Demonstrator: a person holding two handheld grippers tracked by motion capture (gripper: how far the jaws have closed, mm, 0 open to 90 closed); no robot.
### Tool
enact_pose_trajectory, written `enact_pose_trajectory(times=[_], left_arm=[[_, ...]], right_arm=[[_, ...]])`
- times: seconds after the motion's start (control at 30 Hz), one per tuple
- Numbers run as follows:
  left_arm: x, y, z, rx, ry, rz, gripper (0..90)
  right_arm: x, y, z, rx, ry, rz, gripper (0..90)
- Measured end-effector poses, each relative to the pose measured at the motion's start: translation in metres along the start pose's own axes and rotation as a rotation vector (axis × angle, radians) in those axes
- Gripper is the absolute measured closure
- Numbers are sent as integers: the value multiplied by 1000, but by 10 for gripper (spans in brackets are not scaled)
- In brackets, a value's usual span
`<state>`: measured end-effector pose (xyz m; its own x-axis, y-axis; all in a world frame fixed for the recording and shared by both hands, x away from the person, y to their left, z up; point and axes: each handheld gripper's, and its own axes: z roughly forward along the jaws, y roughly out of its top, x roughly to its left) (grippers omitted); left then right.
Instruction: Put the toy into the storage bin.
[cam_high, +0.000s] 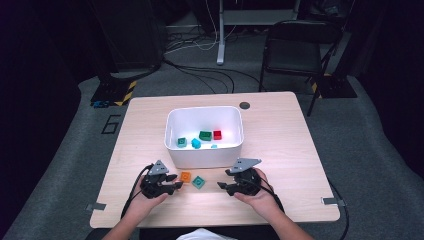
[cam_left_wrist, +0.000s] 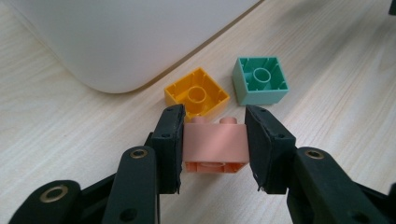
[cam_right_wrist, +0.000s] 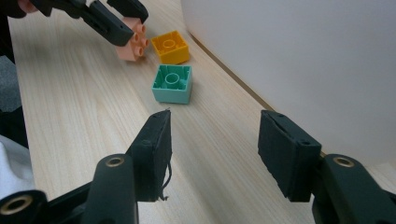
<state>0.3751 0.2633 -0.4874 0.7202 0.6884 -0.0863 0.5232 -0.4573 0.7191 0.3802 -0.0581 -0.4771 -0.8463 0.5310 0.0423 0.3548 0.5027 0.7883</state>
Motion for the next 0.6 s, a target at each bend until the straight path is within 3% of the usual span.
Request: enact_pose_trajectory(times=[0.47,0.6], left_arm=[[-1,20,-24,-14,-33,4,585],[-2,30,-33,-24,-31,23,585]], right_arm=[[1,-2,4,21,7,10,438],[1,-2,5,22,8,10,437]])
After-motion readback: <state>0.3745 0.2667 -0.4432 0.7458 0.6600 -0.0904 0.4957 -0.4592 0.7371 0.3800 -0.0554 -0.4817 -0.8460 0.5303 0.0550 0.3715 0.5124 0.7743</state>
